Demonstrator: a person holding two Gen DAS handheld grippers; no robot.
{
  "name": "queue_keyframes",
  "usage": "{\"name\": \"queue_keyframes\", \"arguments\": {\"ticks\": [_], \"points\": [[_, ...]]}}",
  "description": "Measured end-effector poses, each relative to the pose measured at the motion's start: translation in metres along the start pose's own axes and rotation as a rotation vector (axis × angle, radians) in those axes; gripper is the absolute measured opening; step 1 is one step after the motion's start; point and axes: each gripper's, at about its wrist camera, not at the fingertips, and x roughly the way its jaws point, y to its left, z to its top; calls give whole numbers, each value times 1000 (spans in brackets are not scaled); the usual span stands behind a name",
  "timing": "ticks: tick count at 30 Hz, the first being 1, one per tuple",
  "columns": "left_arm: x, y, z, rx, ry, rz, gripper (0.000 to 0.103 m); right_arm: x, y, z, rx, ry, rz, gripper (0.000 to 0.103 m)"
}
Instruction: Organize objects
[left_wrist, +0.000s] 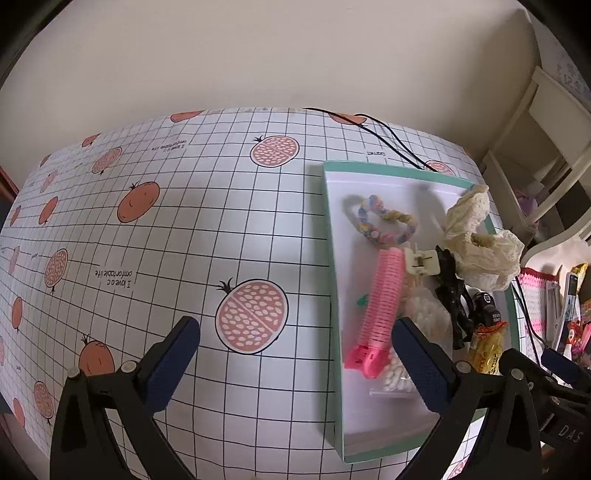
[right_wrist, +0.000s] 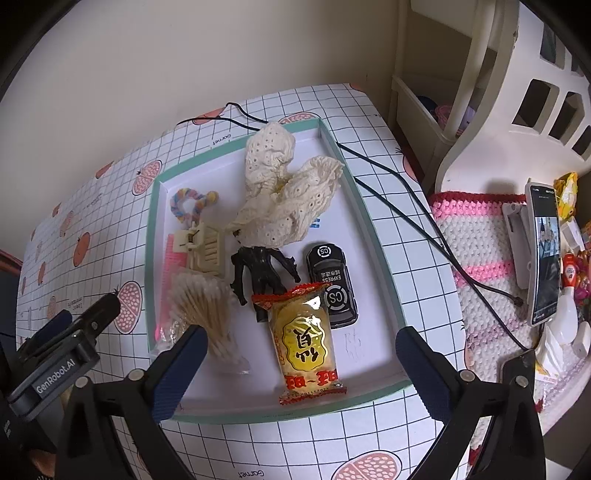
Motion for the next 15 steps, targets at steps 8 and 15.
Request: {"name": "queue_keyframes", "arguments": {"ticks": [8, 15], "points": [[0, 3, 1, 1, 4, -3, 103, 1, 4, 0, -5, -1, -2, 103], [-7, 4, 3, 7, -14, -16, 103, -3, 9, -4, 2, -12, 8, 103]]}}
